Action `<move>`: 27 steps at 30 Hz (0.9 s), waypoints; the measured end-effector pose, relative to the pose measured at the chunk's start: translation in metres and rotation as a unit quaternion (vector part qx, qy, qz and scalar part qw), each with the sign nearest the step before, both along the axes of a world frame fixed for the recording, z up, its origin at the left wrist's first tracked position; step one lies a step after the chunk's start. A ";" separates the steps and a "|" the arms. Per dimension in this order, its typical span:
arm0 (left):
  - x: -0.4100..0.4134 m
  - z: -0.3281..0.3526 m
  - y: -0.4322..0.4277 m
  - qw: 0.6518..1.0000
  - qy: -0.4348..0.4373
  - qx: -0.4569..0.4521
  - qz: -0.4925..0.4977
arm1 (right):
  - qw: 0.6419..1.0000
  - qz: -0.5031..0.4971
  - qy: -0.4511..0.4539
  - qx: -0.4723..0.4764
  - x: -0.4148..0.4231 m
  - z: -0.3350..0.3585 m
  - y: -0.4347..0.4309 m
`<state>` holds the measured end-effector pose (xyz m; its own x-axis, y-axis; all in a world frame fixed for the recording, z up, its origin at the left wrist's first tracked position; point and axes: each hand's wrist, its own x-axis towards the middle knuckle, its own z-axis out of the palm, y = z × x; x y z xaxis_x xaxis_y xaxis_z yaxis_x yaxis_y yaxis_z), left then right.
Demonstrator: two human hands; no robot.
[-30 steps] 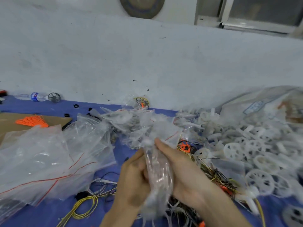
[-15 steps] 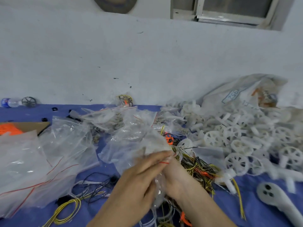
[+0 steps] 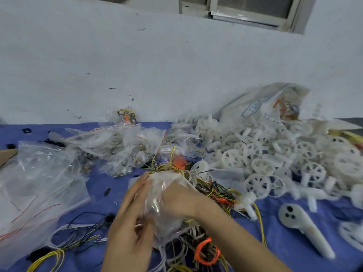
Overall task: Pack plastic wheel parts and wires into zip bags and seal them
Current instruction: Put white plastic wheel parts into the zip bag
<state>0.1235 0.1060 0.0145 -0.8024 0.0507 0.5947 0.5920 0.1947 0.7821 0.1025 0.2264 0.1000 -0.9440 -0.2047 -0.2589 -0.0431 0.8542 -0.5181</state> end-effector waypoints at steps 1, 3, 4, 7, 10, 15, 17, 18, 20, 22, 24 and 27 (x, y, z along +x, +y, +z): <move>-0.001 -0.001 -0.002 1.000 -0.017 0.002 0.005 | 0.996 0.082 0.033 0.016 0.006 0.006 0.007; 0.005 0.003 0.000 1.000 -0.020 0.002 0.005 | 0.978 0.177 0.083 -0.078 0.031 0.016 0.034; 0.007 0.007 0.000 1.000 -0.017 0.010 0.003 | 0.963 0.211 0.083 -0.147 0.043 0.025 0.053; 0.010 0.019 -0.001 1.000 -0.009 0.015 0.012 | 0.914 0.122 0.164 -0.350 0.061 0.034 0.127; 0.007 0.020 0.006 0.998 -0.048 0.050 -0.010 | 0.911 -0.316 0.222 -0.141 0.032 -0.010 0.200; 0.001 0.024 0.019 0.995 -0.073 0.040 -0.060 | 0.847 -0.501 0.098 -0.145 0.013 -0.120 0.227; -0.001 0.025 0.023 0.996 -0.061 0.019 -0.060 | 0.826 -0.511 0.162 -0.176 0.009 -0.127 0.219; -0.002 0.026 0.026 0.997 -0.052 0.005 -0.061 | 0.832 -0.499 0.178 -0.168 0.005 -0.128 0.214; -0.004 0.029 0.028 0.996 -0.044 -0.020 -0.074 | 0.856 -0.463 0.197 -0.121 -0.001 -0.127 0.201; -0.007 0.033 0.026 0.995 -0.038 -0.046 -0.083 | 0.851 -0.465 0.217 -0.111 0.000 -0.125 0.197; -0.012 0.038 0.019 0.992 -0.039 -0.079 -0.086 | 0.825 -0.491 0.250 -0.126 0.009 -0.115 0.201; -0.025 0.052 0.009 0.985 -0.065 -0.124 -0.101 | 0.712 -0.506 0.333 -0.355 0.018 -0.070 0.200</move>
